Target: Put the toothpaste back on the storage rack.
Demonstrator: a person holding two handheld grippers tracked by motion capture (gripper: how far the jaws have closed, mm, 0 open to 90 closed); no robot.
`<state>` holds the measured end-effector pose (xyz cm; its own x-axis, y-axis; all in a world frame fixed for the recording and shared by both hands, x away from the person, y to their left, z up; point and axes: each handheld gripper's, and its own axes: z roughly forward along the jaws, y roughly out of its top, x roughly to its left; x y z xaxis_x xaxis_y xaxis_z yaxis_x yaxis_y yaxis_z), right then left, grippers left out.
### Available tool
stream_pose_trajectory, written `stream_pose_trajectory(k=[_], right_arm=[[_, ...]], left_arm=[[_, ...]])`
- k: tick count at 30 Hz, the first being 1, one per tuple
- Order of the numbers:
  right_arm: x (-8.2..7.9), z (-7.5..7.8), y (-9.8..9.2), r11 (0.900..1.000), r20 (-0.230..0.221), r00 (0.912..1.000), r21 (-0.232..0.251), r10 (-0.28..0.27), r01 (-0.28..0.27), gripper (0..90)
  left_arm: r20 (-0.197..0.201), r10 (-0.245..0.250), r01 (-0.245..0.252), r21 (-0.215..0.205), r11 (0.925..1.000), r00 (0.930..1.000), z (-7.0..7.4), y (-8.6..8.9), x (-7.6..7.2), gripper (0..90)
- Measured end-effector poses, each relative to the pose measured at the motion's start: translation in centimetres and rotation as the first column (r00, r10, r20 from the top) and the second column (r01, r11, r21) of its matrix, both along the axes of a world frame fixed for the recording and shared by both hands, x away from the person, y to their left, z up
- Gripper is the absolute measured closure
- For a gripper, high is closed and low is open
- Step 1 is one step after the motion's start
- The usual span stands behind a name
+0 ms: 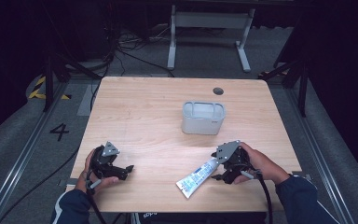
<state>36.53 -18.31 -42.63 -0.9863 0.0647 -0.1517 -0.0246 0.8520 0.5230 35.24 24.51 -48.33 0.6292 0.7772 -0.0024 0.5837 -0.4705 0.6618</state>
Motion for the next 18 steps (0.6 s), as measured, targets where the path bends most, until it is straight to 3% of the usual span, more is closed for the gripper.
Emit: stream_pose_trajectory(k=[18], right_arm=[[-1.0, -0.9, 3.6, 0.994, -0.006, 0.995, -0.053, 0.1, -0.1, 25.7]], left_arm=[[-0.009, 0.005, -0.005, -0.007, 1.0, 0.9999, 0.0, 0.0, -0.1, 0.2]])
